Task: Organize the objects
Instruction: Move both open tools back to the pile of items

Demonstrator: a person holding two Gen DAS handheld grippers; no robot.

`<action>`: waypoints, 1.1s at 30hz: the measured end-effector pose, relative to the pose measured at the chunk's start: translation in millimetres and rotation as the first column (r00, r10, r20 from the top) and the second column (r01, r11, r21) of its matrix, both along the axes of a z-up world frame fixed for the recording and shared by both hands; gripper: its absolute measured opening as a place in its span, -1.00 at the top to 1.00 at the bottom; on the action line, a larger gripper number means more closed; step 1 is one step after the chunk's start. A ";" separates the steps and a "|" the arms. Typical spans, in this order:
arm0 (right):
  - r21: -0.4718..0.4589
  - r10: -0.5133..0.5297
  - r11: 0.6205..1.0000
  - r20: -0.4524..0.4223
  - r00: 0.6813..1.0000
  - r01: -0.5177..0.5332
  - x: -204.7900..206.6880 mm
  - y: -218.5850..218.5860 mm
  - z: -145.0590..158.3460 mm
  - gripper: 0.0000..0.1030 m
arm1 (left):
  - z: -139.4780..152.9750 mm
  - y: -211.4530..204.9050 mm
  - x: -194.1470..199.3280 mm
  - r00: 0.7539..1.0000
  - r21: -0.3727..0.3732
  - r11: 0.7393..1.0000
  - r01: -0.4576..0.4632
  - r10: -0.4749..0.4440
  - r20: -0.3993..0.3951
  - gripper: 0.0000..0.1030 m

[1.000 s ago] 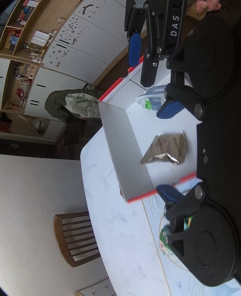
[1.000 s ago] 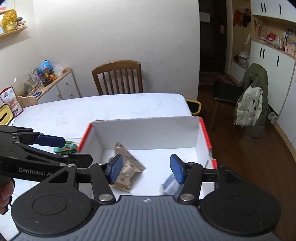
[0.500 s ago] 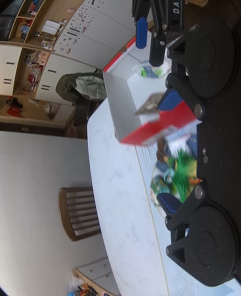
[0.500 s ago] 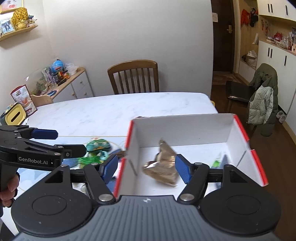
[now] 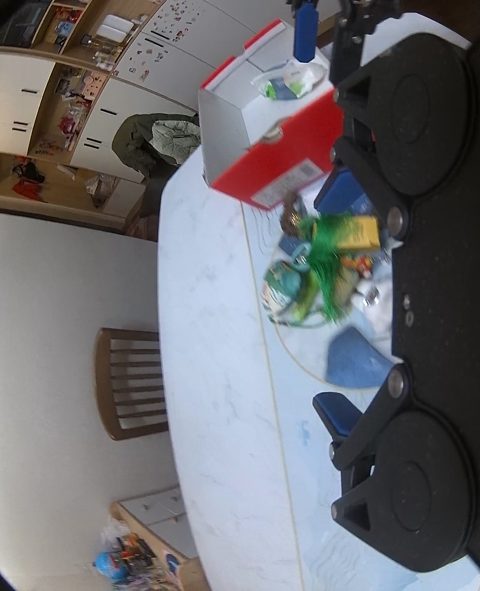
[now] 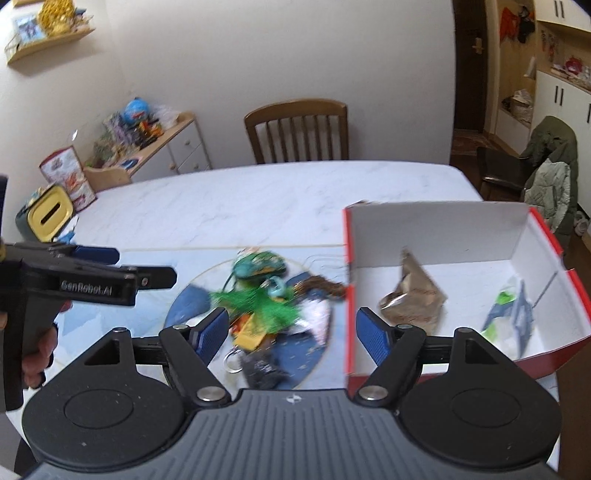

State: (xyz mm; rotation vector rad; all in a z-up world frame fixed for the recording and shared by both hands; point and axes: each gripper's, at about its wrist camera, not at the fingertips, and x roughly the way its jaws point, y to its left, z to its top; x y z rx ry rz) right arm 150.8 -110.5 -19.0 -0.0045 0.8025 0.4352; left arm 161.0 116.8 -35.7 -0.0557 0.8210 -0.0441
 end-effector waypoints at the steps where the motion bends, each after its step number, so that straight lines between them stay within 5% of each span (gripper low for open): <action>1: -0.007 0.000 1.000 -0.008 1.000 0.000 -1.1 5.5 -3.3 -0.47 | -3.4 5.6 0.2 1.000 -0.005 1.000 -0.002 0.002 -0.007 -0.99; 7: -0.043 -0.002 0.999 -0.046 0.999 0.000 -1.6 35.1 -26.8 -0.47 | -25.4 27.9 -0.7 1.000 -0.027 1.000 0.003 -0.004 -0.025 -0.99; 25: -0.170 -0.008 0.985 -0.113 0.994 -0.012 13.1 72.5 -99.2 -0.45 | -99.3 11.0 10.0 0.986 0.060 0.985 0.163 -0.161 -0.043 -0.98; 33: -0.196 0.004 0.980 -0.123 0.992 -0.028 22.6 78.8 -111.8 -0.29 | -115.2 5.3 16.7 0.979 0.067 0.978 0.198 -0.194 -0.067 -0.73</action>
